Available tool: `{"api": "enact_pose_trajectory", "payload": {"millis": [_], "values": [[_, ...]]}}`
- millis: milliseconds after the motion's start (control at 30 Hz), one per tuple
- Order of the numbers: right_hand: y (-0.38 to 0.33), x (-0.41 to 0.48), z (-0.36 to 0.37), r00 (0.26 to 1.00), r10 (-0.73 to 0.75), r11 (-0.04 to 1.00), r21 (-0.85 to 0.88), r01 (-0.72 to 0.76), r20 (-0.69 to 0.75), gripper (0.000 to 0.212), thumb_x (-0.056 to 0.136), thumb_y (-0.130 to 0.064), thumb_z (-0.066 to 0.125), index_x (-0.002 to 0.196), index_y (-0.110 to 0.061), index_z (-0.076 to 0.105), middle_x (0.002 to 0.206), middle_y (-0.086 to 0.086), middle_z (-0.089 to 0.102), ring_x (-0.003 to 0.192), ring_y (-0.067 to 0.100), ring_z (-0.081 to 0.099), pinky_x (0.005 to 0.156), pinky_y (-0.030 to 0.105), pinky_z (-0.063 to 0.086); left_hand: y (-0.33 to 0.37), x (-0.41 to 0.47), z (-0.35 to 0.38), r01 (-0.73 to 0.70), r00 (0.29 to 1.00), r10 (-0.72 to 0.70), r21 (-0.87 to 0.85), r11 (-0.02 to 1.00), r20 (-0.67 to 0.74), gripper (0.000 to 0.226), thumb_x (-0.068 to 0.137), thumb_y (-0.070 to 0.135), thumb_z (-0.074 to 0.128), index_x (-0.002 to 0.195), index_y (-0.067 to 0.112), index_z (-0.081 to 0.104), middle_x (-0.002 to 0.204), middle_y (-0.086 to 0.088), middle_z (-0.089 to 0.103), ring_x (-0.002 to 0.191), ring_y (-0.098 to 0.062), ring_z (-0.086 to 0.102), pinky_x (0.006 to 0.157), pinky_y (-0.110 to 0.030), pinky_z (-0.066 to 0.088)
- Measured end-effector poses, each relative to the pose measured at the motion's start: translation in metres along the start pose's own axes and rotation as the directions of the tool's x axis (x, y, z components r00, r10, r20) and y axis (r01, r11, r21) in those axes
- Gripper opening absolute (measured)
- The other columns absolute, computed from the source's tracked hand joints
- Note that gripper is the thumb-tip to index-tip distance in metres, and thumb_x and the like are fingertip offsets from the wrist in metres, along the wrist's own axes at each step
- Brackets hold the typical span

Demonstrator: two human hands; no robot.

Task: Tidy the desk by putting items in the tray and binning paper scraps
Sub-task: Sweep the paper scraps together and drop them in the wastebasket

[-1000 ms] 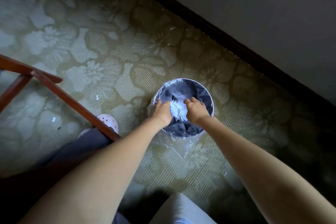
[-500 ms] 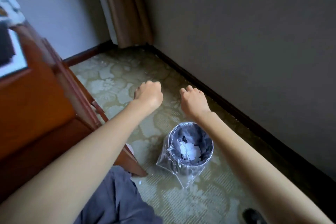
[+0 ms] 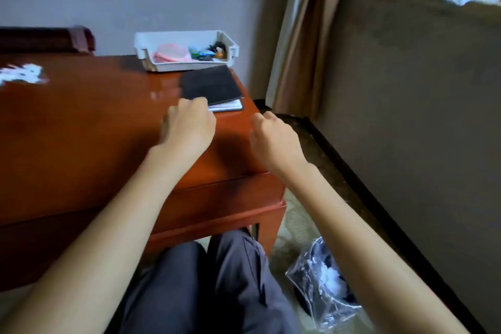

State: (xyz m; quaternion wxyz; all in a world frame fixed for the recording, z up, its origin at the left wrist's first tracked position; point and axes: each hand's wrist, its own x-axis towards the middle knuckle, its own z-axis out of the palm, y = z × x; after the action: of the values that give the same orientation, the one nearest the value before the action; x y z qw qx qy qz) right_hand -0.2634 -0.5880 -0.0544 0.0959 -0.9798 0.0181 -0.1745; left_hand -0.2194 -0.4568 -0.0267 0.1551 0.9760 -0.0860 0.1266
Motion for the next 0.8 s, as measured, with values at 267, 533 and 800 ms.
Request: {"api": "enact_pose_trajectory", "payload": {"millis": [267, 533, 800], "values": [[-0.138, 0.104, 0.031, 0.953, -0.152, 0.986, 0.105, 0.129, 0.26, 0.024, 0.092, -0.005, 0.039, 0.113, -0.001, 0.05, 0.115, 0.019, 0.055, 0.103, 0.041, 0.056, 0.074, 0.039, 0.041, -0.135, 0.056, -0.034, 0.283, 0.957, -0.282, -0.01, 0.959, 0.065, 0.033, 0.099, 0.024, 0.037, 0.121, 0.01, 0.057, 0.121, -0.015, 0.06, 0.111, -0.035, 0.057, 0.09, -0.043, 0.049], [-0.257, 0.178, 0.021, 0.7, -0.349, 0.937, 0.216, 0.275, 0.623, 0.043, 0.097, -0.004, 0.034, 0.139, -0.002, 0.035, 0.146, 0.025, 0.036, 0.132, 0.038, 0.041, 0.108, 0.045, 0.038, -0.223, 0.078, -0.126, 0.569, 0.8, -0.569, 0.056, 0.82, 0.19, 0.039, 0.099, 0.013, 0.037, 0.138, 0.01, 0.042, 0.135, -0.016, 0.05, 0.122, -0.032, 0.051, 0.096, -0.039, 0.046], [-0.393, 0.159, 0.047, 0.424, -0.558, 0.816, 0.38, 0.435, 0.713, 0.065, 0.099, -0.019, 0.039, 0.15, -0.026, 0.0, 0.158, 0.005, -0.017, 0.147, 0.026, -0.01, 0.118, 0.05, 0.01, -0.343, 0.026, -0.166, 0.786, 0.579, -0.803, 0.165, 0.596, 0.14, 0.06, 0.095, 0.015, 0.045, 0.148, 0.012, 0.016, 0.156, -0.019, 0.008, 0.145, -0.036, 0.011, 0.115, -0.047, 0.023]]}}
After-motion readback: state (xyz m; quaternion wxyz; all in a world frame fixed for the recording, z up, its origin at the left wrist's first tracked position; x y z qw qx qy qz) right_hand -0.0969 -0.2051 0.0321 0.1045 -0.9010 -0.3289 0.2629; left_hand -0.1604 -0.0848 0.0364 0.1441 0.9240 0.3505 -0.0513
